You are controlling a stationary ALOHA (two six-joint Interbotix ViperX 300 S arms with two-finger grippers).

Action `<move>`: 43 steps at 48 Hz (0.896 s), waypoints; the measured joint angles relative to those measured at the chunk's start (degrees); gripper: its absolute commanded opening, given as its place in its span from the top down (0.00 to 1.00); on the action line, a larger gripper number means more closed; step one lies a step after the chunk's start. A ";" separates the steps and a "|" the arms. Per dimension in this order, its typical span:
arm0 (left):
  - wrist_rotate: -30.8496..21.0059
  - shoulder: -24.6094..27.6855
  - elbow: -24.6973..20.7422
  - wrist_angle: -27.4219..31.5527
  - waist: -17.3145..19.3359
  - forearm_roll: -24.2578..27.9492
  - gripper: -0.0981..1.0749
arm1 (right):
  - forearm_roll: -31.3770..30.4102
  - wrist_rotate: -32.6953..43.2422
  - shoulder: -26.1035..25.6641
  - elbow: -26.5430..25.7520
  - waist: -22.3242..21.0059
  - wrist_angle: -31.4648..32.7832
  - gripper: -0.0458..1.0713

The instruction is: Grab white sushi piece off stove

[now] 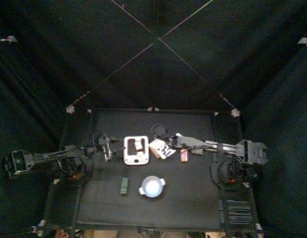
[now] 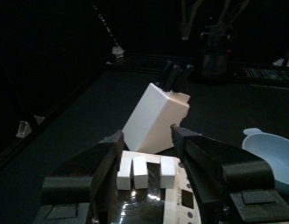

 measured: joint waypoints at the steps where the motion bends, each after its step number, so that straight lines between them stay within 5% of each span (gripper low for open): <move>1: 0.00 -0.09 0.00 0.00 -0.09 0.00 0.20 | 0.00 0.00 -0.97 1.14 0.09 -1.05 0.13; 13: 0.00 -0.26 0.00 0.44 -0.09 0.00 0.20 | -1.14 -0.97 -15.21 18.54 -0.09 -22.41 0.13; 27: -0.53 -0.09 -2.46 3.69 -0.79 -0.18 0.20 | -12.92 -0.35 -32.08 39.73 -1.32 -51.24 0.13; 43: -0.18 4.48 -10.28 16.87 -3.69 -8.00 0.20 | -20.92 -0.97 -38.94 53.53 -10.37 -69.08 0.13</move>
